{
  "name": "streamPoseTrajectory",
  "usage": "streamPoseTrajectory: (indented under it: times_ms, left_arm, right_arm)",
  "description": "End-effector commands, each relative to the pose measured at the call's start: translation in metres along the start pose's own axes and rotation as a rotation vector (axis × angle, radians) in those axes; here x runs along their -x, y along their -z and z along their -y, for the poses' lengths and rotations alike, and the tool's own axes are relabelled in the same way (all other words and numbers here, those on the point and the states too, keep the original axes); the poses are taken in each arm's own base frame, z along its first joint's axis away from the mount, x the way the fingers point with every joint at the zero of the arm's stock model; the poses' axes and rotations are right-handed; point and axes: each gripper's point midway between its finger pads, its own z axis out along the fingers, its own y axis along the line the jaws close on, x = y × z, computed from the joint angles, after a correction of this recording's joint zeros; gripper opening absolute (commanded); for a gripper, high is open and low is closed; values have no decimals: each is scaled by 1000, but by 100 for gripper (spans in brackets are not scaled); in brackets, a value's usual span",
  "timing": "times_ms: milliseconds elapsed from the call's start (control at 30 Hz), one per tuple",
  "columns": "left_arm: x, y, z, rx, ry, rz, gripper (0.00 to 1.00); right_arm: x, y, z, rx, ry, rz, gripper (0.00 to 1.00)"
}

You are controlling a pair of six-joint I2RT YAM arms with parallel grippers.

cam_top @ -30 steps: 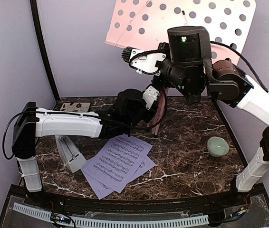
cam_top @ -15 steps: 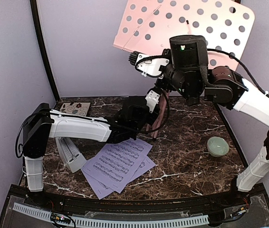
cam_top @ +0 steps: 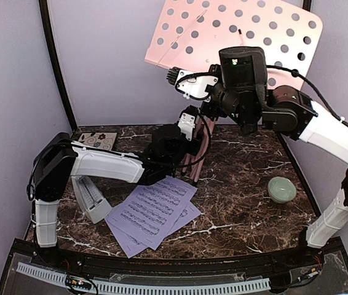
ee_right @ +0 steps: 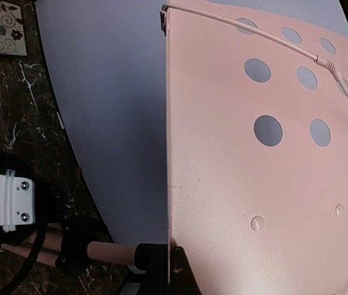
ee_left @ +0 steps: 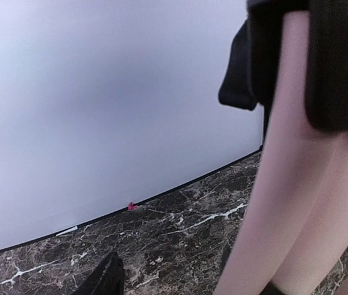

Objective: Set up the instrument practice props

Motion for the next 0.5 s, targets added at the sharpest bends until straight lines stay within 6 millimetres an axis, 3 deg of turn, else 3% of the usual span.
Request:
streamPoseTrajectory:
  times_ms: [0,233,367,467]
  left_arm:
    - [25,-4,4,-40,90,116,52]
    - [8,-8,13,-63,-89,71,24]
    - [-5,-9,15,-51,-234,56,1]
    - [-9,-8,13,-24,-307,70,0]
  right_arm:
    - [29,24,76,-165,-295,177,0]
    - [37,17,76,-171,-259,185,0]
    - [43,15,82,-188,-241,196,0]
    - [47,18,95,-214,-239,206,0]
